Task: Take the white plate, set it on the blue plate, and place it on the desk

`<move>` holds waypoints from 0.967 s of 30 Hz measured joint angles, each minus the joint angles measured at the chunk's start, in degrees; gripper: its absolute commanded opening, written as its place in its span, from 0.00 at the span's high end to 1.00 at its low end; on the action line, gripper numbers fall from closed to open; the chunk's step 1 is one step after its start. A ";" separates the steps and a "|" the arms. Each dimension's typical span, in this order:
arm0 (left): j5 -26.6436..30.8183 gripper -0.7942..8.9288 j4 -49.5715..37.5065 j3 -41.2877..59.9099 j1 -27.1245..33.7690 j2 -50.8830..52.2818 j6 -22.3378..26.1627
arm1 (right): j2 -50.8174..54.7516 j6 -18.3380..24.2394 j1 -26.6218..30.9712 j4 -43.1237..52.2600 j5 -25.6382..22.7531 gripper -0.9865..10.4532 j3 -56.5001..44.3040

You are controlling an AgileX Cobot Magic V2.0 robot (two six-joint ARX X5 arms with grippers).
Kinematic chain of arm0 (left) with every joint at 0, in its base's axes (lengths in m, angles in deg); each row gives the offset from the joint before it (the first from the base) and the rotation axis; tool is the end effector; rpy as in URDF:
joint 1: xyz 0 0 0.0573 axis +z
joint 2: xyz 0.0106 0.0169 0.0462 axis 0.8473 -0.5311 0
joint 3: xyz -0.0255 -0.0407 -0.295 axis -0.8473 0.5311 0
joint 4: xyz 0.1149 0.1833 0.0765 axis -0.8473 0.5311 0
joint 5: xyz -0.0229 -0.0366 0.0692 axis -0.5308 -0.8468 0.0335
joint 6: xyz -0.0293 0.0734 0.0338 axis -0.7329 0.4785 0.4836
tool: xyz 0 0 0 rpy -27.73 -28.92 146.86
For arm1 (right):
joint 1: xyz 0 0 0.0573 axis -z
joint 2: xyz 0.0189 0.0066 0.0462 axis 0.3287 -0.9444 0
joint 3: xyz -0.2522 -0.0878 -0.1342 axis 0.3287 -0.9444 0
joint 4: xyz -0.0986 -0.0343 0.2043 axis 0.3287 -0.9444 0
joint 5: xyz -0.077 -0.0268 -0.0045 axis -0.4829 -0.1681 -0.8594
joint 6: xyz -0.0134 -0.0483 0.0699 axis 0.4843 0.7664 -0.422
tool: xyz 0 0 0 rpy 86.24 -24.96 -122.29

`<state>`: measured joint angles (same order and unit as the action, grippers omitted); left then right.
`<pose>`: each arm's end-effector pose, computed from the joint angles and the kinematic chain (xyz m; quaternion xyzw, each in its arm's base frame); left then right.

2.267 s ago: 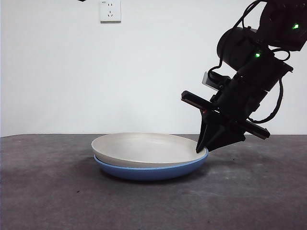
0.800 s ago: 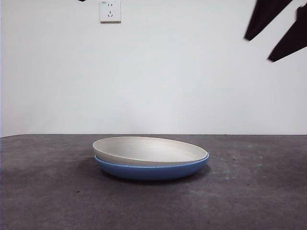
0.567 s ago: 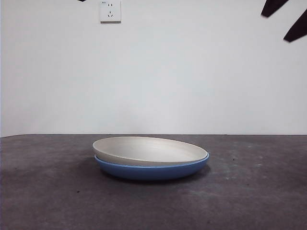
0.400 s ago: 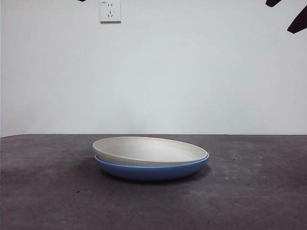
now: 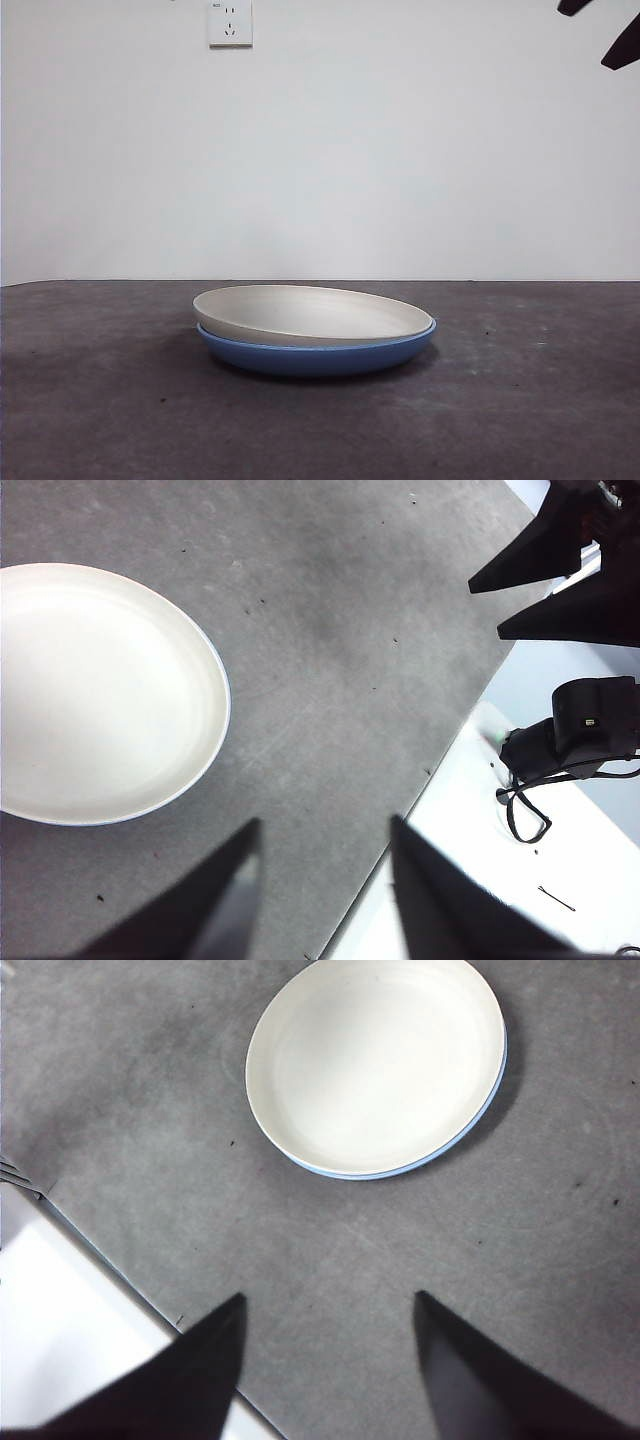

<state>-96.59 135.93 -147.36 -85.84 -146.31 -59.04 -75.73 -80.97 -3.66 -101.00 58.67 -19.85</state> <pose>0.1552 -0.1303 0.3634 -0.0193 0.3919 -0.4862 0.7808 0.1069 0.0777 0.3146 0.0474 0.4193 0.3456 0.8382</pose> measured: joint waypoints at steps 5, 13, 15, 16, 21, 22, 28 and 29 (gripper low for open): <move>-0.02 0.91 -0.02 0.00 0.00 0.00 0.00 | 0.00 0.72 0.00 -0.79 0.00 0.91 0.00; 0.00 0.91 -0.11 0.00 0.00 0.00 0.00 | 0.00 1.14 0.00 -0.28 -0.02 0.91 -0.02; 0.00 0.91 -0.11 0.00 0.00 0.00 0.00 | 0.00 1.14 0.00 0.15 -0.02 0.91 -0.02; 0.00 0.91 -0.11 0.00 0.00 0.00 0.00 | 0.00 1.16 0.00 0.44 -0.02 0.91 0.00; 0.00 0.91 -0.11 0.00 0.00 0.00 0.00 | 0.00 1.27 0.00 0.79 -0.02 0.91 0.00; 0.00 0.91 -0.11 0.00 0.00 0.00 0.00 | 0.00 1.27 0.00 0.79 -0.02 0.91 0.00; 0.00 0.91 -0.11 0.00 0.00 0.00 0.00 | 0.00 1.29 0.00 0.79 -0.02 0.91 -0.02; 0.00 0.91 -0.11 0.00 0.00 0.00 0.00 | 0.00 1.29 0.00 0.79 -0.02 0.91 -0.02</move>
<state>-96.59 135.82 -147.36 -85.84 -146.31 -59.04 -75.73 -79.68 -3.66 -100.22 58.65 -19.87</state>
